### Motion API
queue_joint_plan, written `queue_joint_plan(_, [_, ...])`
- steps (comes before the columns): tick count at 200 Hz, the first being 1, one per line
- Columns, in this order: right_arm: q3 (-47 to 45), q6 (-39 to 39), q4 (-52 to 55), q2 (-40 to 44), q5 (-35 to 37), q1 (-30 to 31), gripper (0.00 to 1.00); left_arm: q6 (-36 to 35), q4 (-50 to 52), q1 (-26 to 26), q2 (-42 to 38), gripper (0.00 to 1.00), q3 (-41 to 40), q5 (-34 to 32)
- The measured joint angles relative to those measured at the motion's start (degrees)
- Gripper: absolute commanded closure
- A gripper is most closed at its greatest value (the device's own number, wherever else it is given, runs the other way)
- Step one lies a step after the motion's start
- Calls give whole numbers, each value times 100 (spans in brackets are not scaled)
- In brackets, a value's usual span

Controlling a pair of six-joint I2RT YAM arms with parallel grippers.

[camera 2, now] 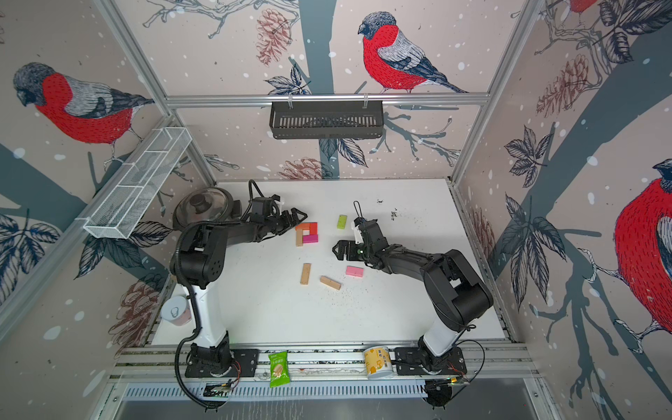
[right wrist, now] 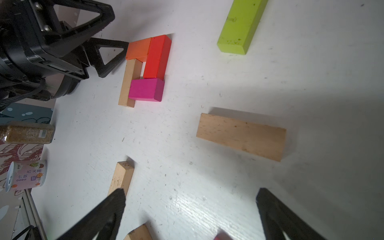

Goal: Assemble the letter p with building blocks
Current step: Adjust the building block at the center of the board.

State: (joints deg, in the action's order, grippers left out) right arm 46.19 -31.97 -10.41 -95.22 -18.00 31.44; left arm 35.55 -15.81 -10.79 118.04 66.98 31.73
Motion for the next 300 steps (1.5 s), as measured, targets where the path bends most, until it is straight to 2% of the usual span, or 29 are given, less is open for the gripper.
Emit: queue_joint_plan(300, [188, 31, 52, -275, 2, 17, 0, 269, -428, -127, -267, 7, -555, -74])
